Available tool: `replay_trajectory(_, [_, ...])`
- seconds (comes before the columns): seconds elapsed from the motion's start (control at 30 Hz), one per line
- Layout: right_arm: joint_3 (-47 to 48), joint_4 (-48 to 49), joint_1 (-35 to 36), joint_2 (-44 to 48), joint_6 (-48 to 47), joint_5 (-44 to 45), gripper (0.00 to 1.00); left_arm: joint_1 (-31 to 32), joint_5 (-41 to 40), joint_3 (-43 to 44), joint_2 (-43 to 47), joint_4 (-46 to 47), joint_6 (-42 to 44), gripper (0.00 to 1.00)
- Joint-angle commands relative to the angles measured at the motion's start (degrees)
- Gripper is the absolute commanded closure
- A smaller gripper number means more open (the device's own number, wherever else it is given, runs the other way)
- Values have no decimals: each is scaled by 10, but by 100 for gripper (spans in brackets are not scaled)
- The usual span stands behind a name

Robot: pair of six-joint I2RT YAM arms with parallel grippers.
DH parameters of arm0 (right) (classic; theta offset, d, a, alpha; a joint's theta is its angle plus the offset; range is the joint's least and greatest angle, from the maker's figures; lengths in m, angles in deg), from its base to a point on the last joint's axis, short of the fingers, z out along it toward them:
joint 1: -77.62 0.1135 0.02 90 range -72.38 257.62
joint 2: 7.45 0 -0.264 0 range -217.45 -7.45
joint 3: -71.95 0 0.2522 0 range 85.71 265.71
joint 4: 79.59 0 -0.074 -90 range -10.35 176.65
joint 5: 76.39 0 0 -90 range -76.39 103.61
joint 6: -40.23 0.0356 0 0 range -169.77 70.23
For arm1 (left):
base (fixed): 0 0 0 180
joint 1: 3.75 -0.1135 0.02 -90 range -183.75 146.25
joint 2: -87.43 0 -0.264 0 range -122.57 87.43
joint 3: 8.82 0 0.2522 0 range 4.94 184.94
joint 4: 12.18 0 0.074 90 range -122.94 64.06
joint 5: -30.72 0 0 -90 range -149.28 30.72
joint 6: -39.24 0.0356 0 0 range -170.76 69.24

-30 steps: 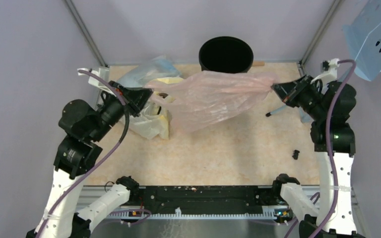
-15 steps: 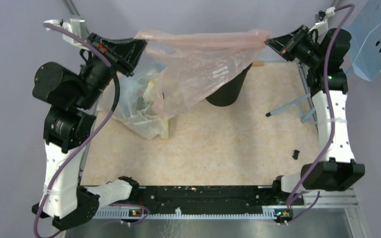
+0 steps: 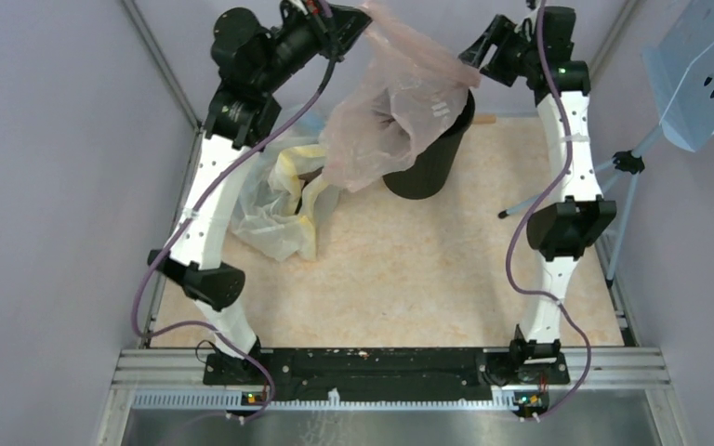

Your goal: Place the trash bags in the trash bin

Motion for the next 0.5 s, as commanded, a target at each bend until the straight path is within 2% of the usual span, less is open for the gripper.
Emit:
replay_trajectory(0.0, [-47, -73, 14, 67, -91, 72, 24, -1, 34, 77, -54, 76, -33, 100])
replay_trajectory(0.1, [-190, 24, 14, 166, -116, 67, 17, -1, 21, 72, -75, 99, -34, 100])
replay_trajectory(0.17, [-231, 51, 13, 195, -131, 44, 18, -1, 14, 58, -76, 117, -33, 100])
replay_trajectory(0.27, [-231, 45, 20, 191, -144, -2, 25, -1, 13, 29, -68, 149, -39, 100])
replay_trajectory(0.47, [-134, -5, 68, 118, -170, 24, 45, 0, 19, -22, -36, 191, -57, 100])
